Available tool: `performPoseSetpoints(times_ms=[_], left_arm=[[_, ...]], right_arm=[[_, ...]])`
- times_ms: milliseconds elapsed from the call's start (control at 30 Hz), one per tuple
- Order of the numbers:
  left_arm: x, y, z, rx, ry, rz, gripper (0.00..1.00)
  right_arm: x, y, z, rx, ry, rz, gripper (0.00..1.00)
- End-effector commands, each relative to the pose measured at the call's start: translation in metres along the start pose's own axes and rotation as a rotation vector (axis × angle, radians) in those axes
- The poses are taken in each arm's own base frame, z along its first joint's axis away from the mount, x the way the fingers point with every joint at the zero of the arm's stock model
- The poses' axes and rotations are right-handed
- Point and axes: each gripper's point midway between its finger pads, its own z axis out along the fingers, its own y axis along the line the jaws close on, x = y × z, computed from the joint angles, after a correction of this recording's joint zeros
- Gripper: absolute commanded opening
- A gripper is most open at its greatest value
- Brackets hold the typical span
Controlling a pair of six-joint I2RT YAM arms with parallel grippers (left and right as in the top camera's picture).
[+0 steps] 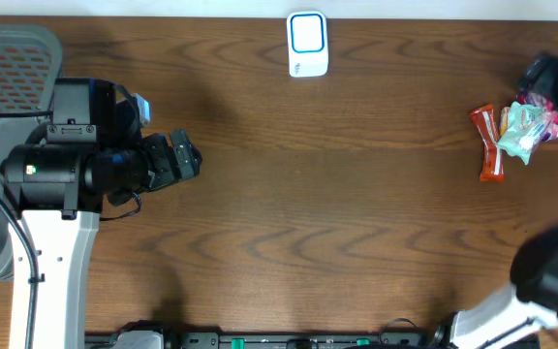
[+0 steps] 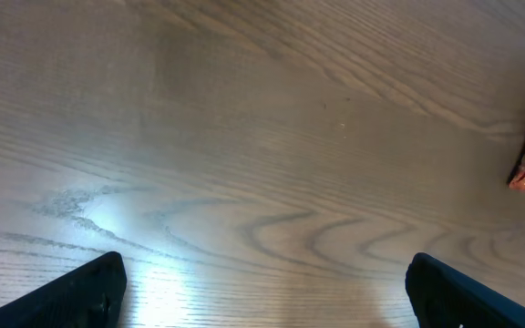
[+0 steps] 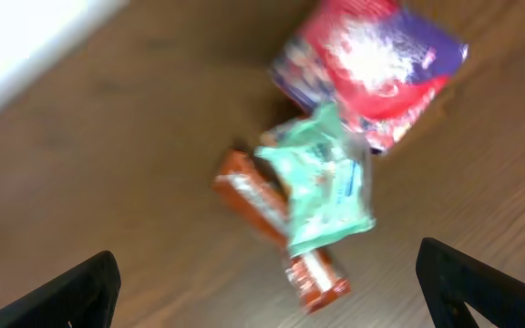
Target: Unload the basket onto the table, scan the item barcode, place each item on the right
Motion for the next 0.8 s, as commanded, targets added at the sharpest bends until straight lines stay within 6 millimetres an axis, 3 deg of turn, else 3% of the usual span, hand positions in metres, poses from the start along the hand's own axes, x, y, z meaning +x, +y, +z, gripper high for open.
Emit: performPoseSetpoints(times_ms=[0,133,200,267,500,600,767], left_arm=[[-0.002,0.000,-0.003,-0.001,-0.010,0.000,0.98],[-0.002,0.000,-0.003,-0.001,-0.010,0.000,0.98],[-0.002,0.000,-0.003,-0.002,-0.010,0.000,0.98],[-0.002,0.000,-0.003,-0.001,-0.010,0.000,0.98],[-0.002,0.000,-0.003,-0.001,-0.010,0.000,0.98],[-0.002,0.000,-0.003,-0.002,-0.010,0.000,0.98],[-0.002,0.000,-0.003,-0.001,-0.010,0.000,0.98]], right_arm=[[0.008,0.037,-0.069,-0.194,-0.031,0.013,0.99],[0.035,0.044,-0.115,-0.223,-0.005,-0.009,0.99],[0.065,0.051,-0.138,-0.236,0.043,-0.044,0.99],[0.089,0.061,-0.146,-0.259,0.069,-0.087,0.99],[0.179,0.089,-0.139,-0.328,0.182,-0.258,0.99],[0.211,0.087,-0.133,-0.308,0.216,-0.279,0.99],[0.245,0.079,-0.138,-0.305,0.235,-0.292,0.99]])
